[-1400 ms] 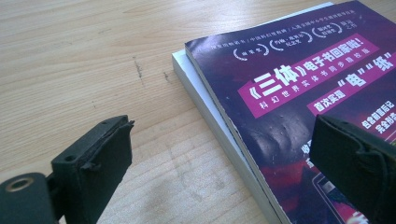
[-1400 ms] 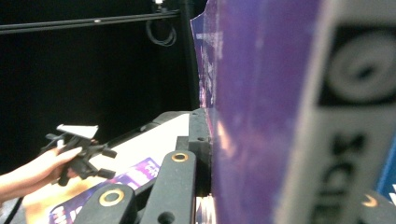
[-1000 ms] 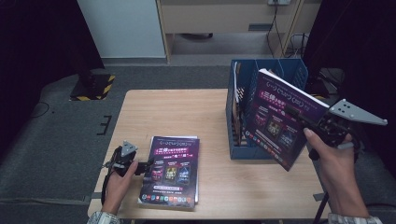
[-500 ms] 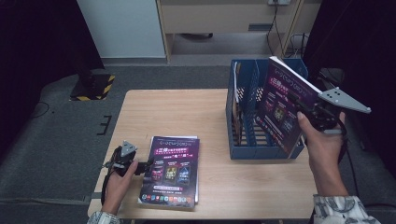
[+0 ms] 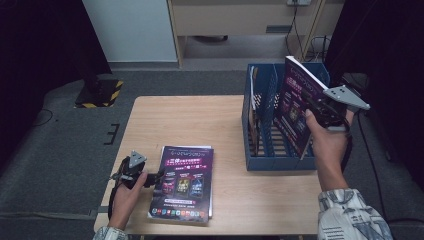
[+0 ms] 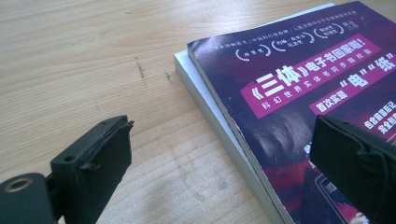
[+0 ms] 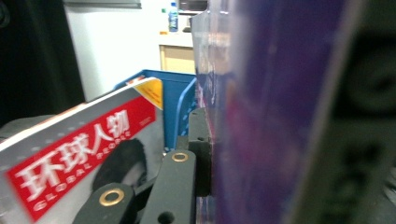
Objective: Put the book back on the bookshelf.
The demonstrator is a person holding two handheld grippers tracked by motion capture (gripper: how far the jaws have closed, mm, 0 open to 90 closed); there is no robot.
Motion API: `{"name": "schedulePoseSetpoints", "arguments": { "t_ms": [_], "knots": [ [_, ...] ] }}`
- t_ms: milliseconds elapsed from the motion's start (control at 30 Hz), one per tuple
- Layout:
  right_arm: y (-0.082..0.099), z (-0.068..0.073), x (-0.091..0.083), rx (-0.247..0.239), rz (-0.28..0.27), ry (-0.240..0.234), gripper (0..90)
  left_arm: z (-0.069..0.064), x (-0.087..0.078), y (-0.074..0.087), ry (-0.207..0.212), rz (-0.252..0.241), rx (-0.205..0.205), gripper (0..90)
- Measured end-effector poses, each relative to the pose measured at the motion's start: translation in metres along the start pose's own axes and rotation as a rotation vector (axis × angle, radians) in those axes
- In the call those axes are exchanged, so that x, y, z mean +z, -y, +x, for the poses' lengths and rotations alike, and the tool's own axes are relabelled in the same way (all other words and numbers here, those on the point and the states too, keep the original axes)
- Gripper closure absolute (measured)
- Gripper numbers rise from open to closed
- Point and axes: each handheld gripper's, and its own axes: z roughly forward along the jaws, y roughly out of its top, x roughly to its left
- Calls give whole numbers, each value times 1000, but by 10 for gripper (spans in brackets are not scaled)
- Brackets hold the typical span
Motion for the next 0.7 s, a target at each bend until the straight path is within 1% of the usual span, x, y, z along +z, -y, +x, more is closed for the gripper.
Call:
{"name": "schedulePoseSetpoints", "arguments": {
  "t_ms": [33, 67, 100, 133, 167, 267, 367, 433, 500, 700],
  "knots": [
    [2, 0, 6, 16, -3, 13, 828, 0, 0, 0, 0, -2, -1, 49],
    [2, 0, 6, 16, -3, 13, 828, 0, 0, 0, 0, -2, -1, 49],
    [4, -1, 11, 27, -3, 16, 828, 0, 0, 0, 1, -2, -1, 49],
    [4, -1, 11, 27, -3, 16, 828, 0, 0, 0, 1, -2, -1, 49],
    [6, -2, 15, 38, -3, 23, 828, 0, 0, 0, 2, -2, -2, 49],
    [7, -3, 20, 43, -7, 28, 828, 0, 0, 0, 3, -1, -1, 49],
    [11, -3, 29, 50, -13, 33, 828, 0, 0, 0, 4, -1, 0, 49],
    [13, -3, 31, 55, -15, 33, 828, 0, 0, 0, 5, -1, -1, 49],
    [15, -4, 35, 79, -33, 35, 828, 0, 0, 0, 6, -1, -1, 49],
    [17, -2, 41, 85, -49, 53, 828, 0, 1, 0, 8, -2, -2, 50]
  ]
}}
